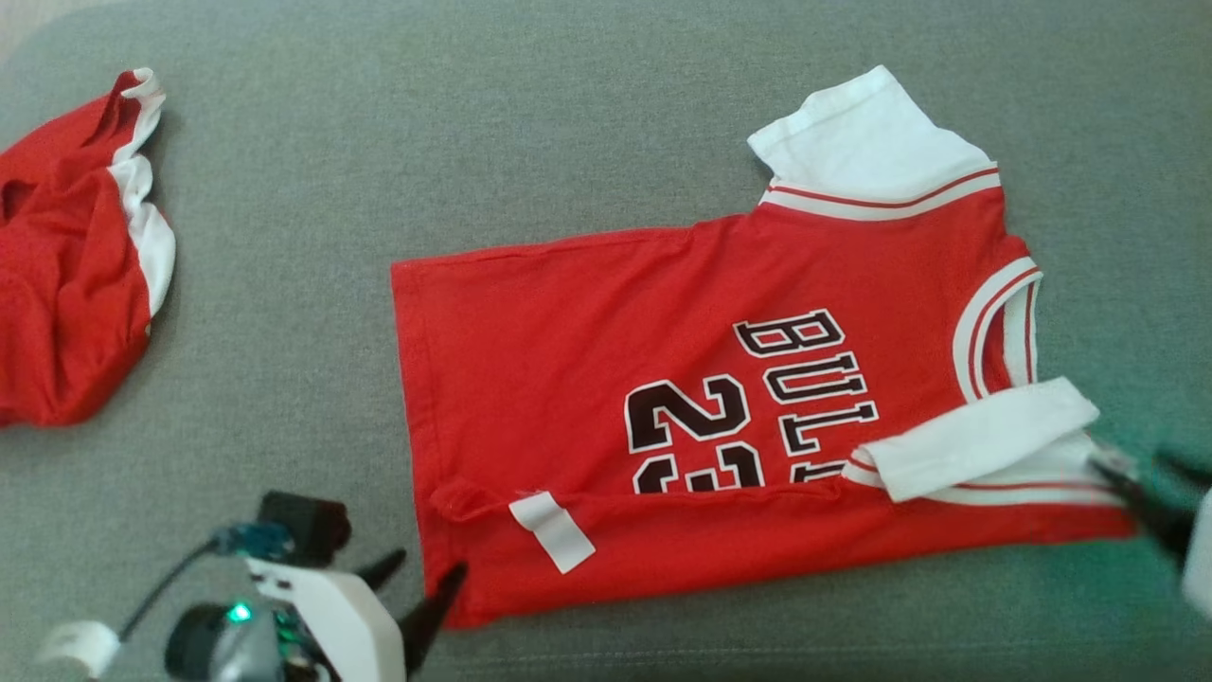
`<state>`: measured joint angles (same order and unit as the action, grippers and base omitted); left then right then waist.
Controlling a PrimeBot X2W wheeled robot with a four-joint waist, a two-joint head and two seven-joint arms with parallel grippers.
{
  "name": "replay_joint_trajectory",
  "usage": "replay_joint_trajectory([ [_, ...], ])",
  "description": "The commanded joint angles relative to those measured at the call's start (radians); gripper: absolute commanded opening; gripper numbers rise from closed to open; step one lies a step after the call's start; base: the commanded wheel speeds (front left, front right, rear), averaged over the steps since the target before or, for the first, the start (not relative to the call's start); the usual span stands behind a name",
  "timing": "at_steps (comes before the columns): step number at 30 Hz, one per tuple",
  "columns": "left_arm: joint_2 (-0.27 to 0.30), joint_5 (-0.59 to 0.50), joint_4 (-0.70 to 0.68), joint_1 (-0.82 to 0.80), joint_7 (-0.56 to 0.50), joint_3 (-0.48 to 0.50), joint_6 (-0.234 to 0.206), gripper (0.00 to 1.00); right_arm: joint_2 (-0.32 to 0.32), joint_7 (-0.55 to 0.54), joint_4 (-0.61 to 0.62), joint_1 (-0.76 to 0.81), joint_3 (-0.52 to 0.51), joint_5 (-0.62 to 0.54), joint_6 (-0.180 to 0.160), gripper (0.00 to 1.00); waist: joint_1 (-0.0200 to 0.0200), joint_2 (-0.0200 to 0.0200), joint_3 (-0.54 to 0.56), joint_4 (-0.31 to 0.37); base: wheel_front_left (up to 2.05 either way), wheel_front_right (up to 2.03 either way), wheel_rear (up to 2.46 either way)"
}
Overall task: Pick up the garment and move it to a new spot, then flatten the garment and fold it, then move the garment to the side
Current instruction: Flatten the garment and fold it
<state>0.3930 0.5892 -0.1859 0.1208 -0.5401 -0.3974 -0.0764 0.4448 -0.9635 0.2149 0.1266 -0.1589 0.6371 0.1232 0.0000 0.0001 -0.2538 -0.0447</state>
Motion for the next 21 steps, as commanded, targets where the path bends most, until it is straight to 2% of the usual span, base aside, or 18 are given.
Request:
replay_joint_trajectory([
  [1,0.026,-0.008,-0.059,-0.048,0.010,0.059,-0.007,1.00,0.058,0.009,0.059,-0.074,-0.012,0.004,0.008,1.00,0.0000,-0.0001,-0.008,-0.001,0.00,0.00,0.00],
  [5,0.034,-0.026,-0.105,-0.148,-0.002,0.092,-0.025,1.00,0.075,0.036,0.093,-0.247,-0.010,-0.015,0.008,1.00,0.0000,-0.0001,-0.053,-0.016,0.00,0.00,0.00],
  [8,0.004,-0.049,-0.059,-0.285,-0.018,0.088,-0.039,1.00,0.057,0.034,0.055,-0.405,0.049,-0.060,0.008,1.00,0.0000,-0.0001,-0.102,-0.039,0.00,0.00,0.00],
  [11,-0.032,-0.092,0.034,-0.439,-0.025,0.066,-0.046,1.00,0.050,0.032,-0.034,-0.565,0.110,-0.121,0.008,1.00,0.0000,-0.0001,-0.163,-0.075,0.00,0.00,0.00],
  [15,-0.091,-0.108,0.162,-0.588,-0.025,0.025,-0.026,1.00,0.037,0.049,-0.185,-0.742,0.187,-0.195,0.008,1.00,0.0000,-0.0001,-0.221,-0.120,0.00,0.00,0.00],
  [20,-0.143,-0.119,0.298,-0.694,-0.027,-0.032,0.016,1.00,0.023,0.098,-0.382,-0.874,0.215,-0.260,0.008,1.00,0.0000,-0.0001,-0.253,-0.174,0.00,0.00,0.00],
  [21,-0.143,-0.119,0.298,-0.694,-0.027,-0.032,0.016,1.00,0.023,0.098,-0.382,-0.874,0.215,-0.260,0.008,1.00,0.0000,-0.0001,-0.253,-0.174,0.00,0.00,0.00],
])
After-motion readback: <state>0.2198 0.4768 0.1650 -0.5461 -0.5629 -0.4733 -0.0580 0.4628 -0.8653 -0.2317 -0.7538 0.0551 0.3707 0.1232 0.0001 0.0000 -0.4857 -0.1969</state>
